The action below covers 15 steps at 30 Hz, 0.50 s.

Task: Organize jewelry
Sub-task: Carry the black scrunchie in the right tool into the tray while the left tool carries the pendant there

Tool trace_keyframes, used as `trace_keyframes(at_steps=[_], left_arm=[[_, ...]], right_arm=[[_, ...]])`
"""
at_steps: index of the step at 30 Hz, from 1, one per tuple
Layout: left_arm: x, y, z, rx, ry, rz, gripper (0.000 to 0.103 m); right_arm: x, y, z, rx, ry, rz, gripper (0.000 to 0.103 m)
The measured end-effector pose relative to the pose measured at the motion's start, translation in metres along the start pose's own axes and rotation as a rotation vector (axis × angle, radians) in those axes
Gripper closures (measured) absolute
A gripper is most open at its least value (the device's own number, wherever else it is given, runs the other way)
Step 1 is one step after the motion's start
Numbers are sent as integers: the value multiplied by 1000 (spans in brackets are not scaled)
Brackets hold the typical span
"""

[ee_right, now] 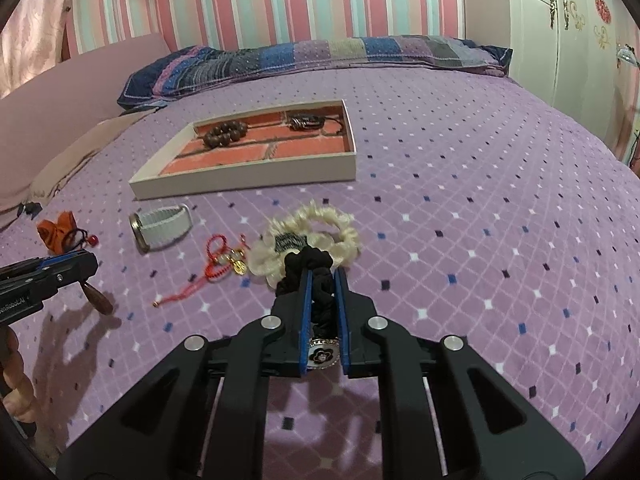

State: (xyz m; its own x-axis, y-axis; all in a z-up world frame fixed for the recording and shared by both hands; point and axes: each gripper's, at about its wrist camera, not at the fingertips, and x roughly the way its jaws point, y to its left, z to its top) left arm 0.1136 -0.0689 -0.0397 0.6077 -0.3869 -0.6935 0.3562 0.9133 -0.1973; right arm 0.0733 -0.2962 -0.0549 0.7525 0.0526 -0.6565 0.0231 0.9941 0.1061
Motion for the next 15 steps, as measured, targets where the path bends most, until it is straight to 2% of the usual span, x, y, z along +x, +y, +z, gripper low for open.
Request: trace_keyframes(at_steps=[9,15], left_arm=[[-10,3,26,3,-34,7,76],[-11,10,61,7,-69,12,76]], right_arm=[[-8,8,42,1,-65,50,91],[3,13,79,4,-85,85,91]])
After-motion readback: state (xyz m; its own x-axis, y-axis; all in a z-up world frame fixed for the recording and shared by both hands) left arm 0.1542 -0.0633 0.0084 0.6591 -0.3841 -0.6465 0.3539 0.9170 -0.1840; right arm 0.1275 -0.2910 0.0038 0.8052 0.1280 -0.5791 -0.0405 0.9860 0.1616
